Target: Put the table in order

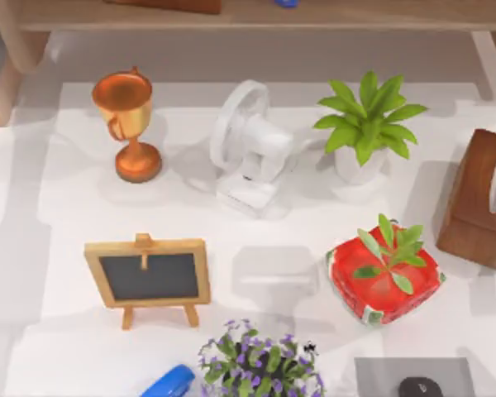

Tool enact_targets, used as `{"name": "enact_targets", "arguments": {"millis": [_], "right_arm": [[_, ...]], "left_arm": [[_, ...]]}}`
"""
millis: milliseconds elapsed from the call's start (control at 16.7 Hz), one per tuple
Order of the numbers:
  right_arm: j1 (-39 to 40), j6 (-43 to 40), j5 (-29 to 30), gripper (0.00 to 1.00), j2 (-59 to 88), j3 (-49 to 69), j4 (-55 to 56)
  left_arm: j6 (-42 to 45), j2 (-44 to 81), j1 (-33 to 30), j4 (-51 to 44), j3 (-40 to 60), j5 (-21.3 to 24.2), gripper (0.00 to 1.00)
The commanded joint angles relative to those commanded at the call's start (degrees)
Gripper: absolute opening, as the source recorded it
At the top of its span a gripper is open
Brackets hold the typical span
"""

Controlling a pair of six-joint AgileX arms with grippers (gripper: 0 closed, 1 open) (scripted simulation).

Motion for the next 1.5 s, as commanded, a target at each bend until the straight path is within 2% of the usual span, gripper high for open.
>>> {"name": "enact_targets", "arguments": {"millis": [360, 540, 720, 900, 1080, 1320, 1500], "right_arm": [[0.0, 0.0, 0.0, 1.0, 0.0, 0.0, 0.0], [0.0, 0.0, 0.0, 1.0, 0.0, 0.0, 0.0], [0.0, 0.0, 0.0, 1.0, 0.0, 0.0, 0.0], [0.0, 0.0, 0.0, 1.0, 0.0, 0.0, 0.0], [0.0, 0.0, 0.0, 1.0, 0.0, 0.0, 0.0], [0.0, 0.0, 0.0, 1.0, 0.0, 0.0, 0.0], [0.0, 0.0, 0.0, 1.0, 0.0, 0.0, 0.0]], "left_arm": [[19.53, 3.23, 22.7, 9.27, -20.48, 12.16, 0.0], [30.35, 5.87, 30.12, 13.18, -30.0, 18.63, 0.0], [41.31, 7.86, 34.64, 16.74, -38.13, 24.88, 0.0], [51.86, 8.33, 36.11, 19.87, -44.29, 30.77, 0.0], [61.38, 7.32, 34.93, 22.64, -48.33, 36.5, 0.0], [71.31, 5.44, 30.6, 25.58, -51.3, 43.3, 0.0], [75.94, 5.64, 26.63, 26.71, -52.18, 46.69, 0.0]]}}
